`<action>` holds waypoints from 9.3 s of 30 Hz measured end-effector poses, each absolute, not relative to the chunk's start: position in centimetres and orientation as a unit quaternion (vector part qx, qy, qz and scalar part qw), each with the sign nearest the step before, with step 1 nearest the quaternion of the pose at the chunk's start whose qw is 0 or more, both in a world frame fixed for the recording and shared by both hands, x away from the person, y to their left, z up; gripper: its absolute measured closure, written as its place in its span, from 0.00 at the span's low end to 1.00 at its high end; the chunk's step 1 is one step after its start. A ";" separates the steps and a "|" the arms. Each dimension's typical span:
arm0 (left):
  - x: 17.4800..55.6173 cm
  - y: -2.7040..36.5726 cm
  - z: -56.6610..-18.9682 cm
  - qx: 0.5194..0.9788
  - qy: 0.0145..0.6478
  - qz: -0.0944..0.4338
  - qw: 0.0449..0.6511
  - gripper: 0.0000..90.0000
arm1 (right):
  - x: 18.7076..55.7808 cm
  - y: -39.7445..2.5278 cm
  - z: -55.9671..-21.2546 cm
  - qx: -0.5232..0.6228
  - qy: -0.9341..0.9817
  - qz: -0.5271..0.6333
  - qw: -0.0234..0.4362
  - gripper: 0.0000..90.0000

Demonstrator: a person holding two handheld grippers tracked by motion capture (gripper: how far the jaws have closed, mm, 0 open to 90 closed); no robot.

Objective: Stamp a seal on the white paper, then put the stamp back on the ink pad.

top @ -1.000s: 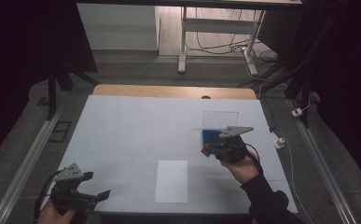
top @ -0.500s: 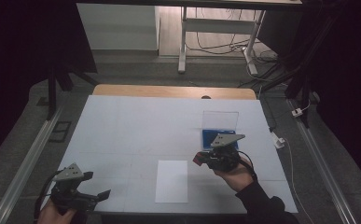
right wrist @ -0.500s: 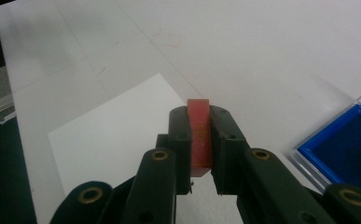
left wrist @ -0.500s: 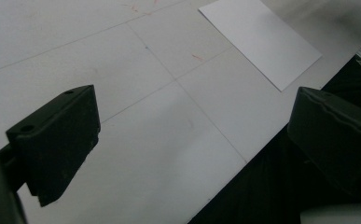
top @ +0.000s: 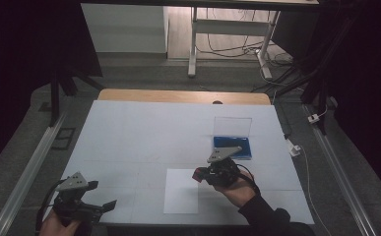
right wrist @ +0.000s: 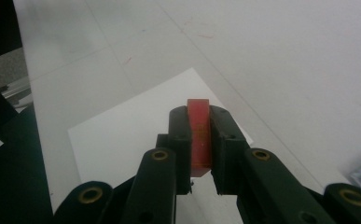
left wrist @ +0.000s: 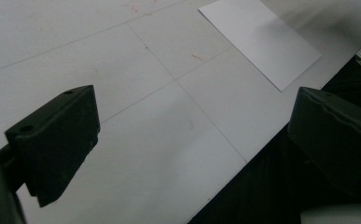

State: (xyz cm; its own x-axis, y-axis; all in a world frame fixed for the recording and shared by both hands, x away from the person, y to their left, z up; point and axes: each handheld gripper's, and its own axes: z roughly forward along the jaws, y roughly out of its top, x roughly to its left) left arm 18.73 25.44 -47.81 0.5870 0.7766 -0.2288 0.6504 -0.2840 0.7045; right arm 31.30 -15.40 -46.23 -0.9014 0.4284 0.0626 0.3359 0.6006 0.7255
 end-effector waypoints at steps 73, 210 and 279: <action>18.7 25.4 -47.8 0.798 0.448 0.078 0.395 0.03 | 30.8 -10.7 -50.5 0.155 0.924 0.346 0.041 0.90; 18.7 25.5 -47.9 0.795 0.452 0.076 0.396 0.04 | 39.7 -23.7 -45.2 0.342 0.838 0.388 0.171 0.89; 18.7 25.5 -47.9 0.796 0.452 0.078 0.395 0.05 | 42.1 -24.4 -46.6 0.361 0.846 0.351 0.177 0.62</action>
